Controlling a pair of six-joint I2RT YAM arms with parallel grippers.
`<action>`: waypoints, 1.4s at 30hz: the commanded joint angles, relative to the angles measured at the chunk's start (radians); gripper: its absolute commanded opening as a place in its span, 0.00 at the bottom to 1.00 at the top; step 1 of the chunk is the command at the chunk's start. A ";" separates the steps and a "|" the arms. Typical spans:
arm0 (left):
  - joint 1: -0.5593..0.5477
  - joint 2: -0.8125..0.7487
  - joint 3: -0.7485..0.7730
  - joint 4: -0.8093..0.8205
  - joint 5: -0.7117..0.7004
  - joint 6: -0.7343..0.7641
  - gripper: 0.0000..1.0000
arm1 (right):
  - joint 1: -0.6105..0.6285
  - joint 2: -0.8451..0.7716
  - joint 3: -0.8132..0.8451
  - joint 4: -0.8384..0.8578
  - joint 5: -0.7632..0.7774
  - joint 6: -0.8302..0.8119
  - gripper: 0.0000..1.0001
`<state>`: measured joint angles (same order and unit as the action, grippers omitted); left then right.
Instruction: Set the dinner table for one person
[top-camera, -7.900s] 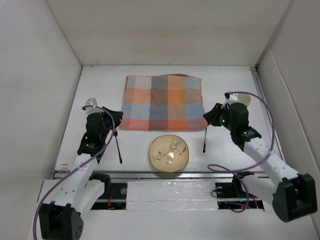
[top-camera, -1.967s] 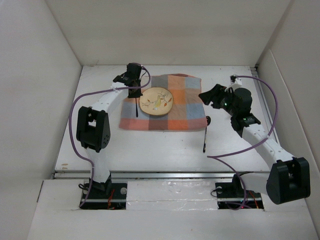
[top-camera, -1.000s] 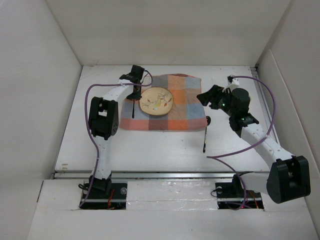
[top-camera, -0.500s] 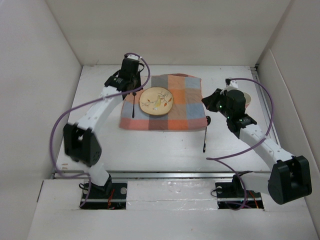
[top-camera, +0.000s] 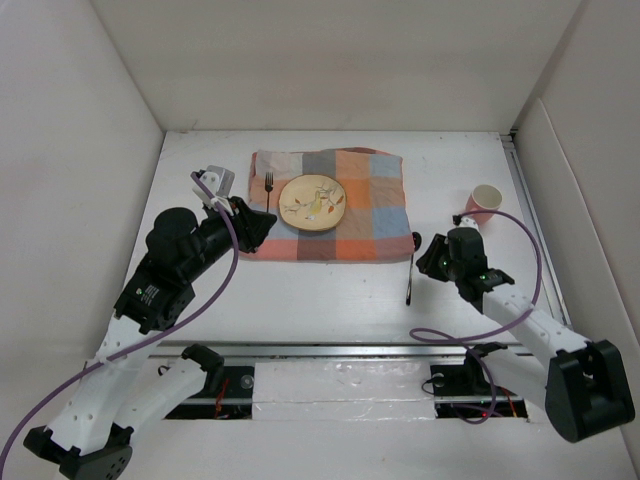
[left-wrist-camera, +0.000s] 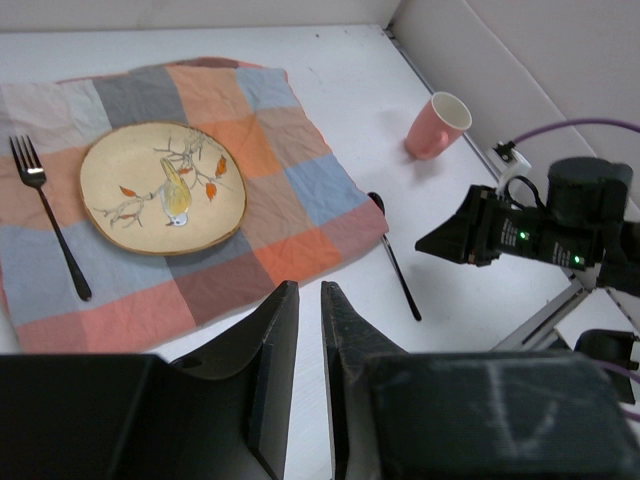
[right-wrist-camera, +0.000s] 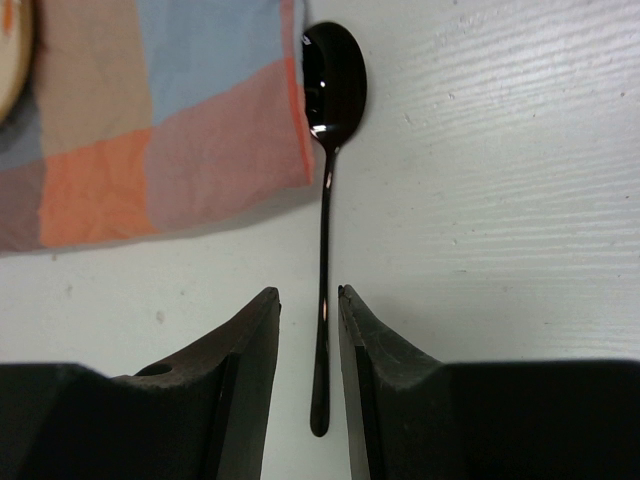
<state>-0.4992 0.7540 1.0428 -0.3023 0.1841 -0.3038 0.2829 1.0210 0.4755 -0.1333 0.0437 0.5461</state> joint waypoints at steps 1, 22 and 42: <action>0.002 -0.048 -0.052 0.046 0.066 0.012 0.14 | 0.004 0.100 0.066 -0.037 0.010 -0.011 0.36; -0.048 -0.255 -0.171 0.108 -0.012 0.045 0.18 | 0.137 0.450 0.348 -0.189 0.206 0.078 0.32; -0.068 -0.308 -0.179 0.111 -0.046 0.051 0.18 | 0.093 0.636 0.511 -0.379 0.156 -0.063 0.32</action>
<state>-0.5632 0.4652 0.8742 -0.2497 0.1520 -0.2687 0.3931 1.6344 0.9382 -0.4671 0.2302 0.5259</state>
